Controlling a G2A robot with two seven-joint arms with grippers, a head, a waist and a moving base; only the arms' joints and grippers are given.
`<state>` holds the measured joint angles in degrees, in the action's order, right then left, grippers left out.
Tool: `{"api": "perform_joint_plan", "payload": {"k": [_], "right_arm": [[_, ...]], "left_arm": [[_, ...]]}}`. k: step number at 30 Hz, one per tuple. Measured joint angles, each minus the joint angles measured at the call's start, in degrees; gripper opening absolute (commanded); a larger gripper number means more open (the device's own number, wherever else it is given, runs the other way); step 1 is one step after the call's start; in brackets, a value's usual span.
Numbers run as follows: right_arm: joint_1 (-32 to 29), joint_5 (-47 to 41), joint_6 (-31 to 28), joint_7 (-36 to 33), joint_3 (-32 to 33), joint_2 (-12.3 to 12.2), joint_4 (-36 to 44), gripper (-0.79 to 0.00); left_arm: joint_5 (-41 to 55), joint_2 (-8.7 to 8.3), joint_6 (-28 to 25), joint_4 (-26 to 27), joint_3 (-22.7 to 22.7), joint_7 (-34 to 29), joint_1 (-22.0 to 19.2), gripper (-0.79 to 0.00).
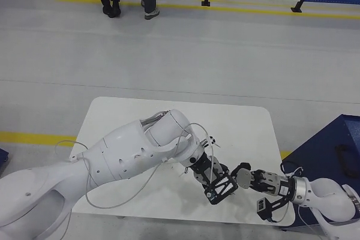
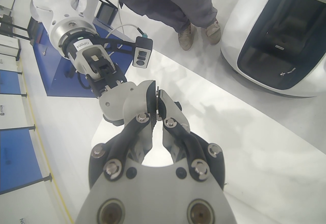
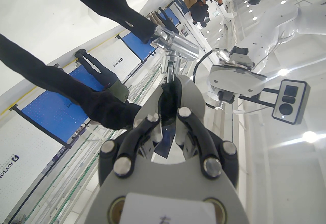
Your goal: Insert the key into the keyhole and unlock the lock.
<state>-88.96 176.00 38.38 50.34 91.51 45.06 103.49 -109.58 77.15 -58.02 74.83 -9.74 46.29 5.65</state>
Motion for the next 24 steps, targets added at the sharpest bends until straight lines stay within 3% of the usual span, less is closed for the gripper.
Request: {"api": "perform_joint_plan", "payload": {"k": [12,24], "right_arm": [[-0.16,0.0,0.27,-1.23,-0.52,-0.54,-0.22,-0.785],[-0.73,0.0,-0.03,-2.31,-0.42,-0.99,0.41,-0.785]], "left_arm": [[-1.34,0.56,0.02,-2.41,0.0,0.02,-0.1,-0.785],[-1.88,-0.1,0.02,-2.63,0.0,0.02,-0.87,-0.785]]}}
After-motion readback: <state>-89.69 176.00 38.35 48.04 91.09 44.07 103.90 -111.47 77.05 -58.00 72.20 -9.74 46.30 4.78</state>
